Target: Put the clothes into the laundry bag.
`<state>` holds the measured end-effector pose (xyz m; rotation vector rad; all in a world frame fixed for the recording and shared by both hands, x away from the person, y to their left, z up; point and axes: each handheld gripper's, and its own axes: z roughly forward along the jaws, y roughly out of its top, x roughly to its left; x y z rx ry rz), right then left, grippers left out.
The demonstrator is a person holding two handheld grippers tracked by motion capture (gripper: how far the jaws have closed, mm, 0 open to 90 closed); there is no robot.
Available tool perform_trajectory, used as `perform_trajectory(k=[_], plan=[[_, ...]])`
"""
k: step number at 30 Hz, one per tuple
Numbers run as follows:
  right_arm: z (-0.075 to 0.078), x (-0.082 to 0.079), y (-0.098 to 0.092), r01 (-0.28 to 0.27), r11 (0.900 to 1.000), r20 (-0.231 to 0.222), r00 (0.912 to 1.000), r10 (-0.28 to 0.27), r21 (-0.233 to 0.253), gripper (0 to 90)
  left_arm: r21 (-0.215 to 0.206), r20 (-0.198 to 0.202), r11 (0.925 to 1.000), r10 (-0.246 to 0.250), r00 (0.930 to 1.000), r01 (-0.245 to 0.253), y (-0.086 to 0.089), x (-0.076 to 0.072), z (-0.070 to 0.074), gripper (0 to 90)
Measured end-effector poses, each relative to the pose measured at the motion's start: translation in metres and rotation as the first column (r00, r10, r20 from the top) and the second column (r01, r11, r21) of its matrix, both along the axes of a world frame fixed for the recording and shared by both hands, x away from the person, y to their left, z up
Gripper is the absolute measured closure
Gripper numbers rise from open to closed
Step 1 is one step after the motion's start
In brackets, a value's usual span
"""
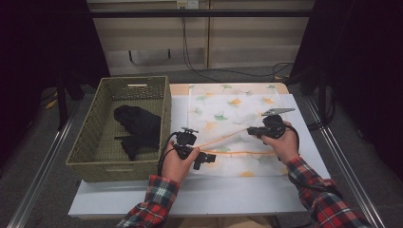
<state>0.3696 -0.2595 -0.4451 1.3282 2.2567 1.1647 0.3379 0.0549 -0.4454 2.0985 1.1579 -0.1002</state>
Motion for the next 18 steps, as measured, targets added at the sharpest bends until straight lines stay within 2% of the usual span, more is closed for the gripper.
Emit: perform_trajectory(k=[6,10,14,18], plan=[[0.007,0.002,0.000,0.004,1.000,0.009,1.0000,-0.004,0.020,89.8,0.014,0.002,0.9999,-0.003,1.0000,0.003,0.000,0.001,0.000,4.4],[0.013,0.004,0.000,0.002,1.000,0.020,0.9998,-0.002,0.023,89.8,0.010,-0.001,0.9999,-0.003,1.0000,0.003,0.001,0.001,0.000,4.5],[0.020,0.007,-0.001,-0.001,0.999,0.033,0.9995,-0.001,0.052,89.8,0.002,-0.002,1.0000,-0.002,1.0000,0.002,-0.001,0.000,0.001,4.5],[0.025,0.008,-0.002,0.000,0.998,0.038,0.9993,-0.002,0.059,89.8,0.003,0.001,1.0000,-0.001,1.0000,0.001,-0.001,0.000,0.001,4.4]])
